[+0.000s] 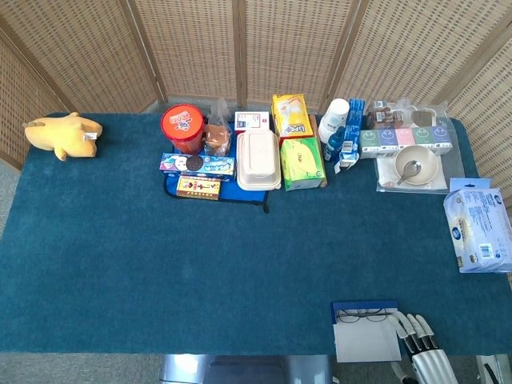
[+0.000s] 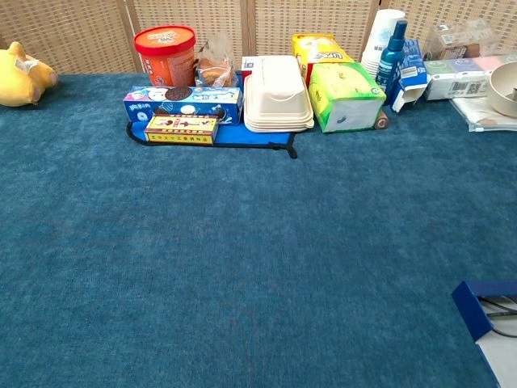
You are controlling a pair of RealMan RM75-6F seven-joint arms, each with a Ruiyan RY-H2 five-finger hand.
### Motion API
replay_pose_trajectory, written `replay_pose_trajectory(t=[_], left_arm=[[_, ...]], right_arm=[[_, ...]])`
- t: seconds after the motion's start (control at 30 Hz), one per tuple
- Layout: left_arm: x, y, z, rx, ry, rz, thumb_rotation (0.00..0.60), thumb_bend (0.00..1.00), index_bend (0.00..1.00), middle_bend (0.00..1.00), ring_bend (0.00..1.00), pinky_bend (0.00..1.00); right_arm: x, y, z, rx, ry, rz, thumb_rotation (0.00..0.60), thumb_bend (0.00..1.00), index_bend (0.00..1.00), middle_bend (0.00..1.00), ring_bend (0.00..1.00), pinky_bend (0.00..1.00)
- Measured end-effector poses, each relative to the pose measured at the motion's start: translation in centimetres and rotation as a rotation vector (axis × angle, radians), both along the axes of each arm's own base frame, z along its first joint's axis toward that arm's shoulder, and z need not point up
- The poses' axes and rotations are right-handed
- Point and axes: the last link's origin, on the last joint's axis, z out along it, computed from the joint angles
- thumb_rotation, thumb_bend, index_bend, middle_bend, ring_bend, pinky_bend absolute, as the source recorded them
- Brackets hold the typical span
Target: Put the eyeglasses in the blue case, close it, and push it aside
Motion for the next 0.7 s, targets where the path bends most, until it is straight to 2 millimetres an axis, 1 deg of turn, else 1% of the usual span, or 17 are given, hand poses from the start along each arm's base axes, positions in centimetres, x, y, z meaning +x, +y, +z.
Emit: replay_pose_trajectory(t=[0.27,0.6,0.7], left_arm=[[-0.2,0.1,0.0,0.0,0.001,0.002,0.596,0.34,0.31,0.28,0.3,0.23],[-0.6,0.0,0.1,0.004,0.0,0.011,0.596,0.35,0.31,0.28,0.3,0.23],[-0.8,0.0,0.1,0.006,0.0,0.013,0.596,0.35,0.31,0.28,0.3,0.23]], right_arm=[[0.4,-0.3,0.0,-0.01,-0.034,0.016,0.6,0.33,0.0,0.0,0.0,0.03],[1.0,-1.2,-0.1,-0.03,-0.08,0.048,0.6,0.32,0.0,0.05,0.04,0.03],[1.2,-1.3,-0.3,-0.024,-0.088,0.057,0.6,0.32,0.06,0.08,0.06,0.04]])
